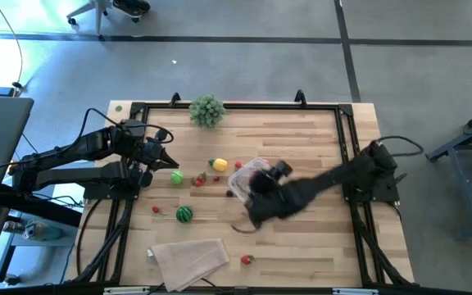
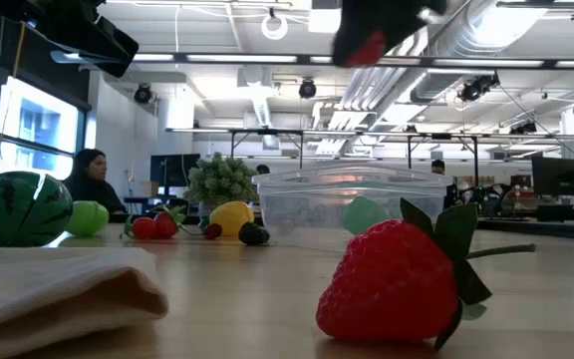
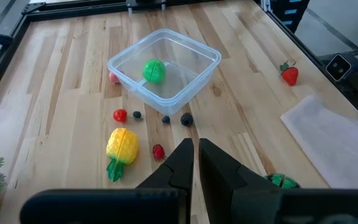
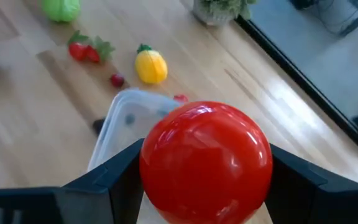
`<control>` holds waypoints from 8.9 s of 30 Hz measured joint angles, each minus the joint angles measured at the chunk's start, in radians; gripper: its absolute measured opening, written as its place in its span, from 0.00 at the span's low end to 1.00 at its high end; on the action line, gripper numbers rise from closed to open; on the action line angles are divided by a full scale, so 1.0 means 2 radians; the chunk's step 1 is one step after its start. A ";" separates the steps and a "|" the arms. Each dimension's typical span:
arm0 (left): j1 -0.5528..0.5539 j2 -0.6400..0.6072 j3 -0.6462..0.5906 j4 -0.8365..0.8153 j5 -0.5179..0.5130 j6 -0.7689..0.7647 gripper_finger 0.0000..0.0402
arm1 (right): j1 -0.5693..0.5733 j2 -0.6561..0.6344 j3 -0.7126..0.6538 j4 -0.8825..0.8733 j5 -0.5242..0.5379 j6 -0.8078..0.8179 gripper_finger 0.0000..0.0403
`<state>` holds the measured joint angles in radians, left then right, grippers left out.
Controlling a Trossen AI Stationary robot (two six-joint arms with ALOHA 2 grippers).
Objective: Pick and placing Produce into tupperware
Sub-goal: Put the tomato into the transparent bin, then put the peach into the transparent bin
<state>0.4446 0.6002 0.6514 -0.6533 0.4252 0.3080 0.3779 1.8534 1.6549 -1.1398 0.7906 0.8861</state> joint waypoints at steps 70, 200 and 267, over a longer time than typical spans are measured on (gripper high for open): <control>0.000 0.000 0.000 0.000 0.000 0.000 0.04 | -0.127 -0.055 -0.230 0.312 -0.221 -0.134 0.91; 0.000 0.000 0.000 0.000 0.000 0.000 0.04 | -0.313 0.036 -0.228 0.258 -0.406 0.107 0.53; 0.000 0.000 0.000 0.000 0.000 0.000 0.04 | -0.110 0.038 0.016 -0.014 -0.210 0.043 0.28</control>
<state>0.4450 0.6001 0.6518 -0.6532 0.4254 0.3083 0.1586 1.9289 1.6861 -1.1670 0.3702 0.9722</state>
